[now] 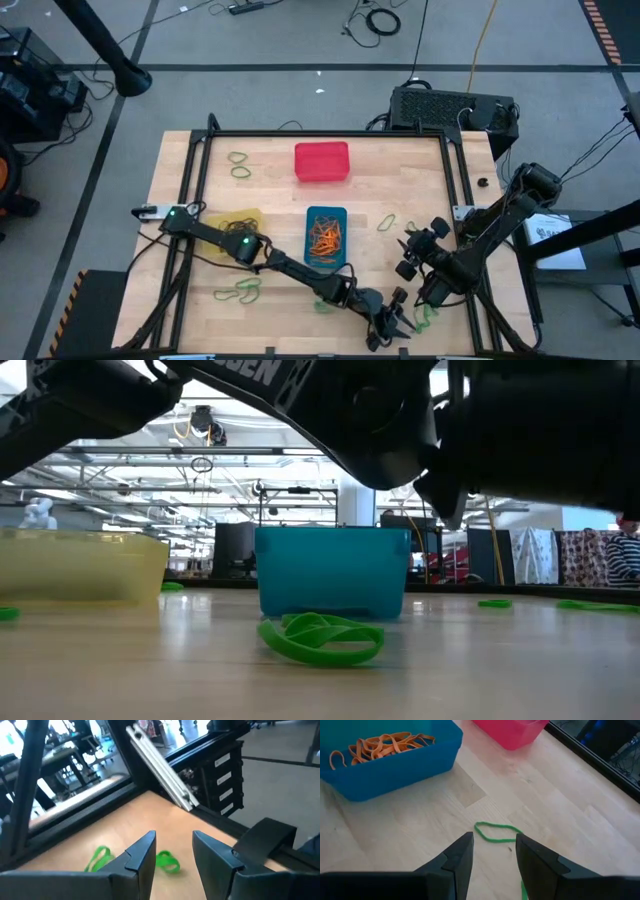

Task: Sort rubber bands into baskets
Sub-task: Put the green rubber band into the red bin

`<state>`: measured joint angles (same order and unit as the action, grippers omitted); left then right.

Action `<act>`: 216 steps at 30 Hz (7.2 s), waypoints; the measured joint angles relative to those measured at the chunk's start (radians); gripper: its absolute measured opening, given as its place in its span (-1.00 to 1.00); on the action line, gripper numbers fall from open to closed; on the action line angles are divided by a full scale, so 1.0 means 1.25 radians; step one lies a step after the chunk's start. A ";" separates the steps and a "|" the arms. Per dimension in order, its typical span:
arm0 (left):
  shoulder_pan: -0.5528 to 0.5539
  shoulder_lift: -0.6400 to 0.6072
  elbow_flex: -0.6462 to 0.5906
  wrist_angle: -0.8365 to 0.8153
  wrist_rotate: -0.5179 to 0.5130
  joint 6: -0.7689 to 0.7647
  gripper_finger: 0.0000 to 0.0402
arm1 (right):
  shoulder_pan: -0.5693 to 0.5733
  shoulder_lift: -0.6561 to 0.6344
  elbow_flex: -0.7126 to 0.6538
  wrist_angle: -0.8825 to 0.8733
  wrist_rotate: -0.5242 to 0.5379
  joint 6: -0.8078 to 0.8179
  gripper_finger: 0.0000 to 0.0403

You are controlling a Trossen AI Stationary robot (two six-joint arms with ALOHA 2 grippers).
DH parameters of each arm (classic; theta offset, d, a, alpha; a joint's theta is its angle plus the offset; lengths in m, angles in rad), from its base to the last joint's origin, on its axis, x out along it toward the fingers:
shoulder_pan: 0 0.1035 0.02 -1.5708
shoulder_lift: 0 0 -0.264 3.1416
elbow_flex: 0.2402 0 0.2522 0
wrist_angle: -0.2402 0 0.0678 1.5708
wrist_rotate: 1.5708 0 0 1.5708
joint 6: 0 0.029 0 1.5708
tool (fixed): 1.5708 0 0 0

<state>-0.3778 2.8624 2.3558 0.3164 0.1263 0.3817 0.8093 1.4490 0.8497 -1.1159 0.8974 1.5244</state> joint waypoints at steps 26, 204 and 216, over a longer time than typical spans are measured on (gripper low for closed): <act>0.072 0.012 0.000 -0.084 0.053 -0.083 -0.32 | -0.027 0.000 0.005 0.112 -0.207 -0.113 -0.30; 0.833 -1.415 -1.325 -0.377 -0.011 -0.109 -0.32 | -1.070 0.184 0.063 1.058 -0.764 -1.431 -0.26; 0.831 -1.415 -1.325 -0.369 -0.011 -0.134 -0.32 | -1.071 0.184 0.273 0.726 -0.761 -1.410 0.16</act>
<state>0.6611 1.0931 0.6991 -0.1453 0.1131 0.2142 -0.5289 1.6794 1.1905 -0.2081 -0.0533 -0.2381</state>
